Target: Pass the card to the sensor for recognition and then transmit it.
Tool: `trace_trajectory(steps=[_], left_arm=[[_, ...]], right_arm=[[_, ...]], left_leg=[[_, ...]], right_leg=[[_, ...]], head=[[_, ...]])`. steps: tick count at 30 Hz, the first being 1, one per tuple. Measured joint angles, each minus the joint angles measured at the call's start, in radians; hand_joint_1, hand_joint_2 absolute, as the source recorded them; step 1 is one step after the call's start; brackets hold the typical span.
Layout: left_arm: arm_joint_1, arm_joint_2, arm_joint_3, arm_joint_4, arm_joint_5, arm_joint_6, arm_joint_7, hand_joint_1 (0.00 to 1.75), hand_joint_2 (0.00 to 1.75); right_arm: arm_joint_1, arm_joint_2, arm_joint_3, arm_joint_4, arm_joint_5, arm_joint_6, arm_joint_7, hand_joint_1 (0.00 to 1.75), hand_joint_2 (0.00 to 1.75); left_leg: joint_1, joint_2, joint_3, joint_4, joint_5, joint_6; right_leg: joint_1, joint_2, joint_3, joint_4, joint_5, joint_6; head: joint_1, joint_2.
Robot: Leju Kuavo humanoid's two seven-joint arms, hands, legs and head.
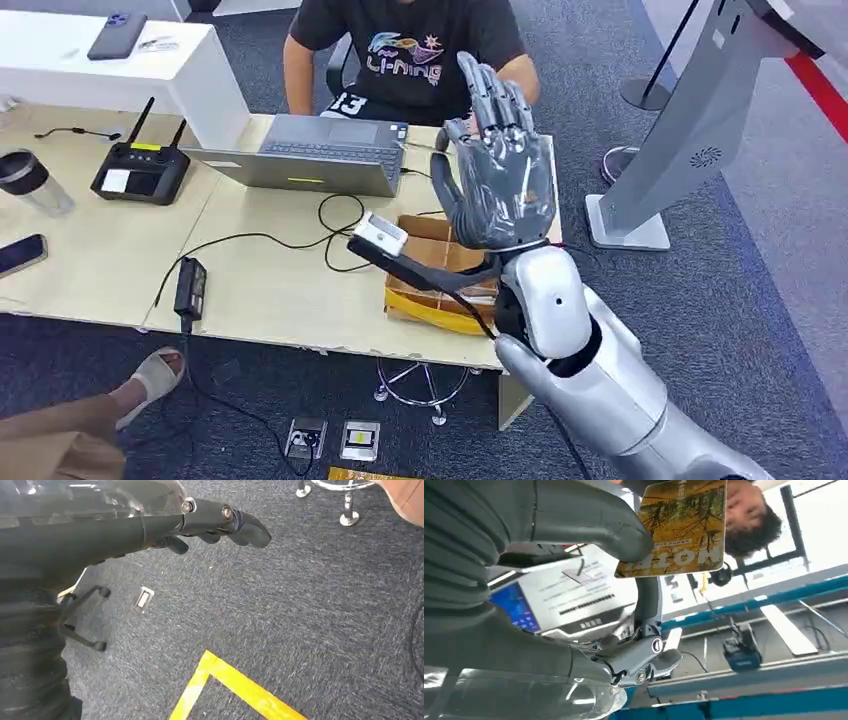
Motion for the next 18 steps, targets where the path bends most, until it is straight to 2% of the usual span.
trace_trajectory(steps=[2,10,18], left_arm=[[-0.001,-0.001,0.000,0.000,-0.002,0.000,0.000,0.00,1.75],[-0.003,-0.005,0.000,0.000,0.017,0.000,0.004,0.00,1.75],[0.002,-0.010,0.000,0.000,0.056,0.000,0.029,0.00,1.75]], right_arm=[[-0.023,0.017,0.005,0.026,0.001,-0.004,-0.006,1.75,1.75],[-0.134,0.111,0.042,0.312,0.047,-0.028,-0.010,1.75,1.75],[-0.183,0.193,0.065,0.618,0.078,-0.071,0.034,1.75,1.75]], left_leg=[[0.000,0.000,0.000,0.000,0.000,0.000],[0.000,-0.002,-0.001,0.000,0.000,0.000],[0.000,-0.002,-0.001,0.000,0.000,0.000]], right_leg=[[0.000,0.000,0.000,0.000,0.000,0.000],[0.000,-0.001,0.000,0.000,0.000,0.000],[0.000,-0.002,0.000,0.000,0.000,0.000]], head=[[0.000,0.000],[0.000,0.000],[0.000,0.000]])
